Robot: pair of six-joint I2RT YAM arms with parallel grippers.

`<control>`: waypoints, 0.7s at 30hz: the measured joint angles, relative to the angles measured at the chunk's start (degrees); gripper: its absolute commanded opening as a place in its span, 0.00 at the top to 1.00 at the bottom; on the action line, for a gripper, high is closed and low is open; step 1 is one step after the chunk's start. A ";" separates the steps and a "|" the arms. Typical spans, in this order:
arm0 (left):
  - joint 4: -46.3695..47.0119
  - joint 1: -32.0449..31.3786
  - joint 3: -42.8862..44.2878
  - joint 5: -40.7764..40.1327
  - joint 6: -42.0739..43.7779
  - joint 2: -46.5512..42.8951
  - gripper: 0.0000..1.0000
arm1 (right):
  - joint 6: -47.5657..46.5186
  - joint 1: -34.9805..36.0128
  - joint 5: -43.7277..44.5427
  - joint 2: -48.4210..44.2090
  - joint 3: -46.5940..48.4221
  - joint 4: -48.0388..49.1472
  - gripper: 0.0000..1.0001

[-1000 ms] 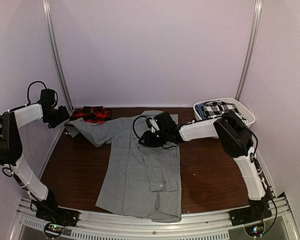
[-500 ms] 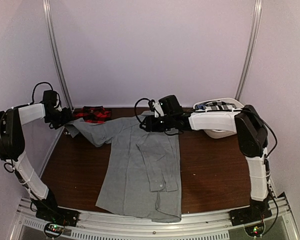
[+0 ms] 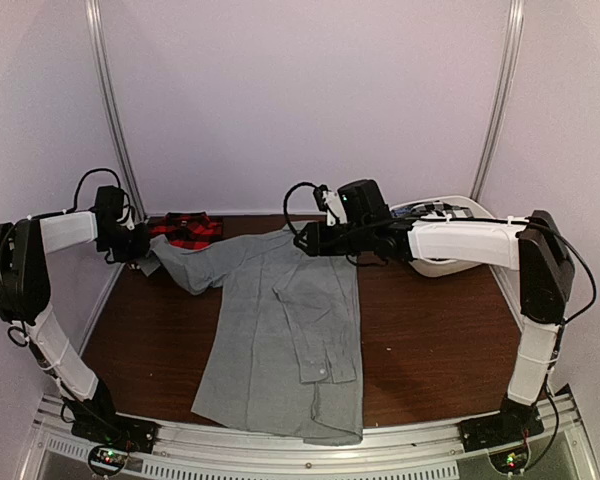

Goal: Fold and stack the long sleeve shirts
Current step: Pick up the sleeve from the corner of the board, then place the sleeve of the 1/3-folded shirt.

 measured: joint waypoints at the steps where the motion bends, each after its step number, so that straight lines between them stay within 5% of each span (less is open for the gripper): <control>1: -0.28 -1.05 -0.11 0.20 -0.09 -0.44 1.00 | 0.00 0.04 0.15 -0.26 -0.81 0.00 0.52; 12: -1.16 -18.38 -0.09 4.74 -5.75 -8.44 1.00 | 0.04 0.68 1.36 -3.58 -7.15 0.74 0.52; 21: 5.88 -34.80 0.66 11.34 -17.07 -4.42 1.00 | 0.59 1.22 3.41 -6.03 -12.07 2.60 0.52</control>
